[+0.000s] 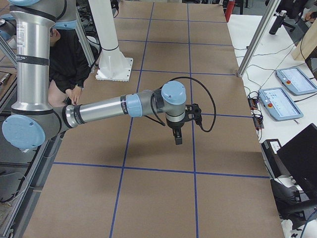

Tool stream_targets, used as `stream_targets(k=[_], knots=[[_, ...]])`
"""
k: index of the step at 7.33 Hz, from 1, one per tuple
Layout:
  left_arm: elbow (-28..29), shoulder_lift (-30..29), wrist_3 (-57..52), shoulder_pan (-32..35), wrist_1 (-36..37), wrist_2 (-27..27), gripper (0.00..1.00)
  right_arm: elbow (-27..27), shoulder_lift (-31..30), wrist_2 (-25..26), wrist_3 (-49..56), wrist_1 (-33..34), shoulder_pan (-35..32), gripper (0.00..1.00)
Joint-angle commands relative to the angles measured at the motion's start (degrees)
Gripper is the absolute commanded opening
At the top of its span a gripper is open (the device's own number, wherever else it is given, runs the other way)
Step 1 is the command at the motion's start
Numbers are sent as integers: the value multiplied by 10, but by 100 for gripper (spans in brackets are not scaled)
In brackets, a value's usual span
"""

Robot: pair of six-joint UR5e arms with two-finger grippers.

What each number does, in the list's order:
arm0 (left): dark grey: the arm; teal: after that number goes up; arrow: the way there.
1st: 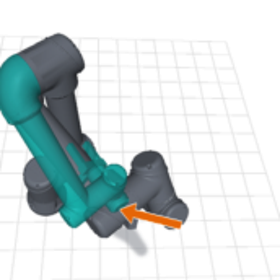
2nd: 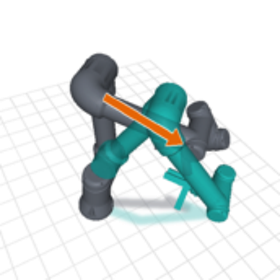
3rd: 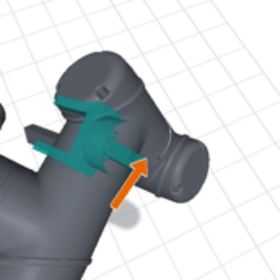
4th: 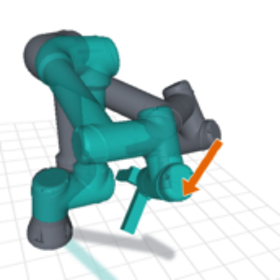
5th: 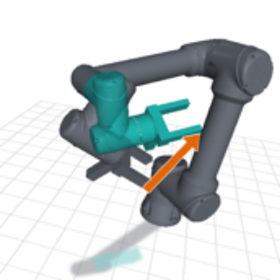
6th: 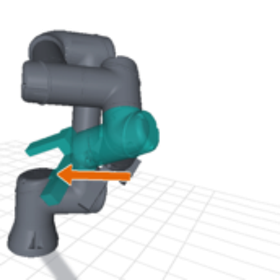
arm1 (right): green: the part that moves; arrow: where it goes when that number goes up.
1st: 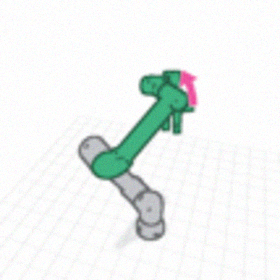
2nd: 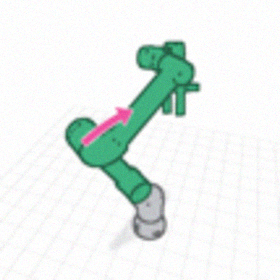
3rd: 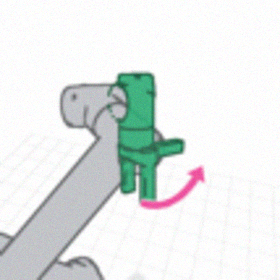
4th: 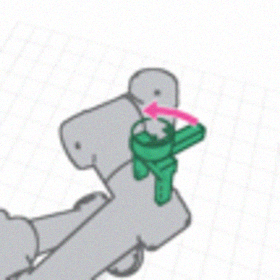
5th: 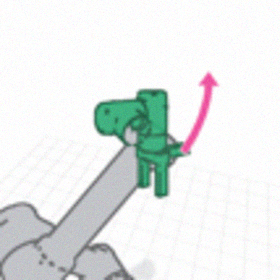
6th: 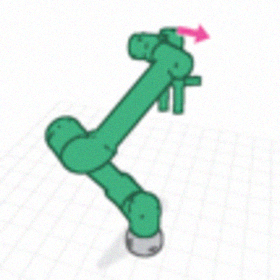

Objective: Place and press bell with both arms
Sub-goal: 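Carry the blue bell with the left gripper to the table's near edge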

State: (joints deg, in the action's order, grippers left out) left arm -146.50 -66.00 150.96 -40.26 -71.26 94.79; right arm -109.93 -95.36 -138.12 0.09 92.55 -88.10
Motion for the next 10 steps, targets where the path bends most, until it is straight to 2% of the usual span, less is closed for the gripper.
stream_targets(k=[1, 2, 3, 5, 6, 10], knots=[[-11, -7, -104, 112, 13, -2, 0, 0, -3, -2, 0, 0, 0, 100], [-4, -46, -182, 189, 27, 0, 0, 0, 1, -3, 0, 1, 0, 100], [-1, -99, -249, 251, 77, 1, 0, 0, 0, -3, 0, 2, 0, 100], [21, -222, -341, 335, 179, 6, 0, 5, 1, -3, 0, 2, 1, 100], [38, -260, -382, 377, 203, 8, 0, 4, 1, -4, 0, 3, 0, 100], [61, -286, -527, 499, 211, 16, 0, 7, -8, -5, 0, 4, 0, 100]])
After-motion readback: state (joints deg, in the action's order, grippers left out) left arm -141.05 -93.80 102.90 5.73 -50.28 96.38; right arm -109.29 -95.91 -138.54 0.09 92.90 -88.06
